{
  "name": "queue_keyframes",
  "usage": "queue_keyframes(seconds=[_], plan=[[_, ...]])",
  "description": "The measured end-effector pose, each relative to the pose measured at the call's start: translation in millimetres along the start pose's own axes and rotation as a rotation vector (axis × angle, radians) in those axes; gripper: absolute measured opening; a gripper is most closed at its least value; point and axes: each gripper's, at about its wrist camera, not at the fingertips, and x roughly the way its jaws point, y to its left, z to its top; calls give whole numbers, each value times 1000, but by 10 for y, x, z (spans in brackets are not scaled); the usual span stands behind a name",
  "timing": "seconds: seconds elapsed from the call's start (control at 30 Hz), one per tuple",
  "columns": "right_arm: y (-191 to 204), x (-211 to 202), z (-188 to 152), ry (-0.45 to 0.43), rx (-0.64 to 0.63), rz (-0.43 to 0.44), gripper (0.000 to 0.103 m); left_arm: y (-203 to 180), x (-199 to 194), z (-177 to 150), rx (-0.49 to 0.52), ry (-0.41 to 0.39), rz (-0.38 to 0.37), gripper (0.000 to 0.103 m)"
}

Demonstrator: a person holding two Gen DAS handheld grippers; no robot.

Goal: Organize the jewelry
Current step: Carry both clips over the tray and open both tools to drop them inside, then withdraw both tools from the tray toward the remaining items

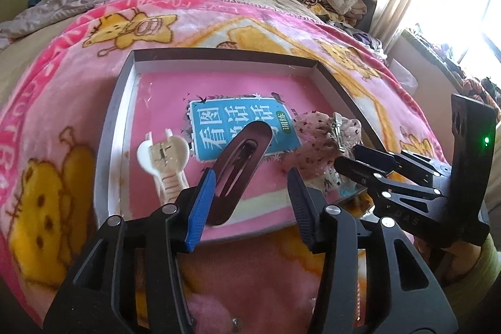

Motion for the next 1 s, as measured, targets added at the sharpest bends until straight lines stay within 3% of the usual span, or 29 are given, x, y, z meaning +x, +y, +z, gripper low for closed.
queue_keyframes(seconds=[0.3,0.47,0.67,1.0], plan=[[-22,-361,-131,-48,26,-32,54,16,-169,-150,-25,-6,4,45],[-14,-573,-168,-86,40,-48,67,-13,-341,-201,-15,-31,18,53],[43,-833,-215,-135,43,-73,81,-31,-547,-236,-18,-63,25,70],[128,-1153,-315,-169,30,-95,85,-37,-783,-319,-28,-95,32,84]])
